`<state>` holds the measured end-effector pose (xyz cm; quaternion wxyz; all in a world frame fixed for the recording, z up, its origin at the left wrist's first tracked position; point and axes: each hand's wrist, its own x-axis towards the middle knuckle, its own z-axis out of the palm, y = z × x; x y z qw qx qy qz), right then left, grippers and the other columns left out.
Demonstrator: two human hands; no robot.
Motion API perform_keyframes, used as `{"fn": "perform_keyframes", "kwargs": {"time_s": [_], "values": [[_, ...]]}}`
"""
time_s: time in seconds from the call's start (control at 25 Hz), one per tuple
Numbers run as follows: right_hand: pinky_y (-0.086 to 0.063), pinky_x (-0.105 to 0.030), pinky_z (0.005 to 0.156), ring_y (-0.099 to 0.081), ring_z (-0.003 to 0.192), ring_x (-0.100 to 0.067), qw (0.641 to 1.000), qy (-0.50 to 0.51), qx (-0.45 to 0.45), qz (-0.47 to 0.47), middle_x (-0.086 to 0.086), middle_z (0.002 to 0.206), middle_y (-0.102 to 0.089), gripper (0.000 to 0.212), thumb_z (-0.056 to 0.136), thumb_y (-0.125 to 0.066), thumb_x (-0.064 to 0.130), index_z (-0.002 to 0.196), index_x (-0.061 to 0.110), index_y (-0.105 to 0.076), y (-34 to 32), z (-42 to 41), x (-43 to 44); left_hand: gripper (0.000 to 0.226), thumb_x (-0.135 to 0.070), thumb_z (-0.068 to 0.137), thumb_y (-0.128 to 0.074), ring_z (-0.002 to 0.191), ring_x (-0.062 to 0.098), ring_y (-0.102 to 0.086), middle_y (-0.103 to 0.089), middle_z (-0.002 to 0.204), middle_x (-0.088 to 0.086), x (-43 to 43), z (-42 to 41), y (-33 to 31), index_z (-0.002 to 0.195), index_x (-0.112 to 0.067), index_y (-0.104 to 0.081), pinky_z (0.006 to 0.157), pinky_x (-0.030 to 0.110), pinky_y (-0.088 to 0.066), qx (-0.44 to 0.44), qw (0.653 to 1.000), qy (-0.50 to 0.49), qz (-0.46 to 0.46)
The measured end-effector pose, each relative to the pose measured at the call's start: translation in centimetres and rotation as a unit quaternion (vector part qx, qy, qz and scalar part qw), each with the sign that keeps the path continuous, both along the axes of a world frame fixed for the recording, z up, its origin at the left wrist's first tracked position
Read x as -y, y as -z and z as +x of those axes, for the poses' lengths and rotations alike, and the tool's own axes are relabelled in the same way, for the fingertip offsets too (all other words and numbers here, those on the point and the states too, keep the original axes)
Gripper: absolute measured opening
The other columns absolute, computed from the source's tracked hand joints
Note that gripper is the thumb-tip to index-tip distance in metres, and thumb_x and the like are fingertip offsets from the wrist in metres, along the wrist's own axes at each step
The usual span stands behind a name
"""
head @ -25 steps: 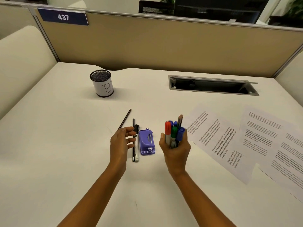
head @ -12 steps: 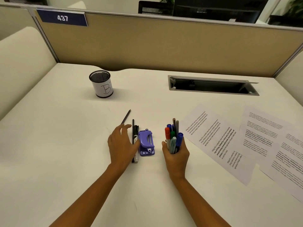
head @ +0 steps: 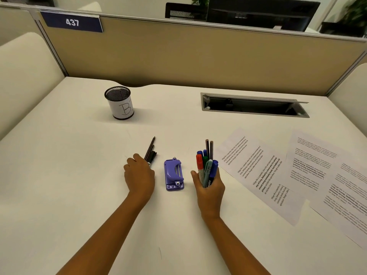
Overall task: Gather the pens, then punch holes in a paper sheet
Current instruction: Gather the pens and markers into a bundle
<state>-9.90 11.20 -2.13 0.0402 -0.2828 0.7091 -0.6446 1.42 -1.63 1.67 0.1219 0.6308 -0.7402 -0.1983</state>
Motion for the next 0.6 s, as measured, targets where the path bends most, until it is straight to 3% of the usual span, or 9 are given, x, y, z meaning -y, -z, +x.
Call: {"fn": "perform_keyframes", "kwargs": {"time_s": [0.12,0.28,0.36,0.48,0.6], "values": [[-0.043,0.0,0.07,-0.061,0.085,0.007,1.0,-0.002,-0.002,0.0,0.026,0.091,-0.06,0.045,0.076,-0.076,0.026,0.108,0.045,-0.05,-0.2,0.0,0.0,0.039,-0.009,0.09,-0.057,0.107,0.037,-0.055,-0.053,0.121,0.024,0.4,-0.2,-0.2,0.122,0.003,-0.039,0.086,0.04,-0.048,0.015,0.998,-0.027,0.054],[-0.042,0.001,0.069,-0.061,0.084,0.008,1.0,-0.003,0.005,0.005,0.025,0.09,-0.061,0.044,0.075,-0.076,0.025,0.111,0.033,-0.052,0.1,0.0,0.1,0.032,-0.005,0.094,-0.048,0.105,0.037,-0.058,-0.055,0.122,0.024,0.5,0.5,-0.2,0.123,0.006,-0.04,0.082,0.037,-0.048,-0.044,0.996,-0.038,0.071],[-0.043,0.0,0.068,-0.061,0.082,0.008,1.0,-0.012,0.011,0.015,0.023,0.088,-0.061,0.041,0.076,-0.076,0.026,0.111,0.026,-0.055,0.1,-0.3,0.1,0.034,-0.006,0.094,-0.048,0.103,0.039,-0.058,-0.055,0.119,0.025,0.7,1.3,-0.2,0.124,0.006,-0.038,0.075,0.037,-0.044,-0.102,0.986,-0.04,0.127],[-0.046,-0.004,0.065,-0.061,0.073,-0.001,0.997,-0.02,0.064,0.024,0.017,0.079,-0.063,0.037,0.075,-0.076,0.03,0.106,0.019,-0.059,-0.7,-0.5,0.1,0.032,-0.017,0.098,-0.042,0.074,0.028,-0.055,-0.054,0.092,0.017,0.5,2.5,-0.9,0.123,0.002,-0.04,0.067,0.037,-0.048,-0.267,0.924,-0.057,0.267],[-0.054,-0.023,0.065,-0.06,0.071,-0.015,0.98,-0.035,0.189,0.05,0.004,0.077,-0.063,0.04,0.073,-0.074,0.042,0.101,0.016,-0.06,-2.3,-0.3,0.5,0.019,-0.015,0.099,-0.037,0.046,0.009,-0.034,-0.04,0.071,0.001,-1.0,3.0,-2.2,0.112,-0.008,-0.049,0.037,0.016,-0.034,-0.457,0.831,-0.082,0.304]]}}
